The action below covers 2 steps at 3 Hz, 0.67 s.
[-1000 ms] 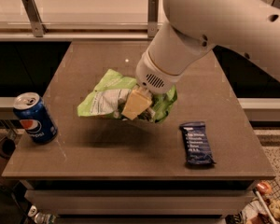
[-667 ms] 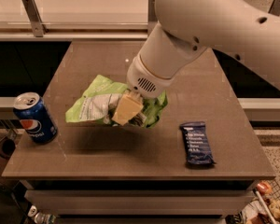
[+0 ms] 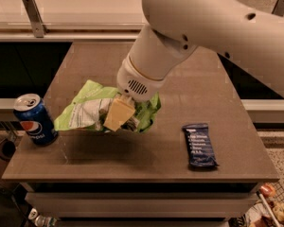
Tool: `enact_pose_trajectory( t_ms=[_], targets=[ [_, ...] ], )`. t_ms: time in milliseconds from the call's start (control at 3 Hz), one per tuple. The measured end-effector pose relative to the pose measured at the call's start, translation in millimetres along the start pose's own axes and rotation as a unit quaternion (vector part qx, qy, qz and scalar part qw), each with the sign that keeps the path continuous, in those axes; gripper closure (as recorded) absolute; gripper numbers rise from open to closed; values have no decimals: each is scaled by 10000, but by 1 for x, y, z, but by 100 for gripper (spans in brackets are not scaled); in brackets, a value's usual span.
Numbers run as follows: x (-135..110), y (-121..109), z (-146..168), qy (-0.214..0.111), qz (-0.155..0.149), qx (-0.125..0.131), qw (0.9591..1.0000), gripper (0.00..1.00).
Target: Move green rice chip bag near pepsi can
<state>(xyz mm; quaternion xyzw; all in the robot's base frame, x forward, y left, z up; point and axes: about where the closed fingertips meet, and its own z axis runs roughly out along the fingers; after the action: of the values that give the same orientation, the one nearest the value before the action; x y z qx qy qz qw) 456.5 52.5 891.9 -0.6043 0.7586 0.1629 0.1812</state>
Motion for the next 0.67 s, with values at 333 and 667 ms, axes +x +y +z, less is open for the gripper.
enact_pose_trajectory(
  t_ms=[333, 667],
  targets=[
    [-1, 1, -1, 0, -17, 15, 10000, 59],
    [-2, 3, -3, -1, -32, 32, 10000, 36]
  ],
)
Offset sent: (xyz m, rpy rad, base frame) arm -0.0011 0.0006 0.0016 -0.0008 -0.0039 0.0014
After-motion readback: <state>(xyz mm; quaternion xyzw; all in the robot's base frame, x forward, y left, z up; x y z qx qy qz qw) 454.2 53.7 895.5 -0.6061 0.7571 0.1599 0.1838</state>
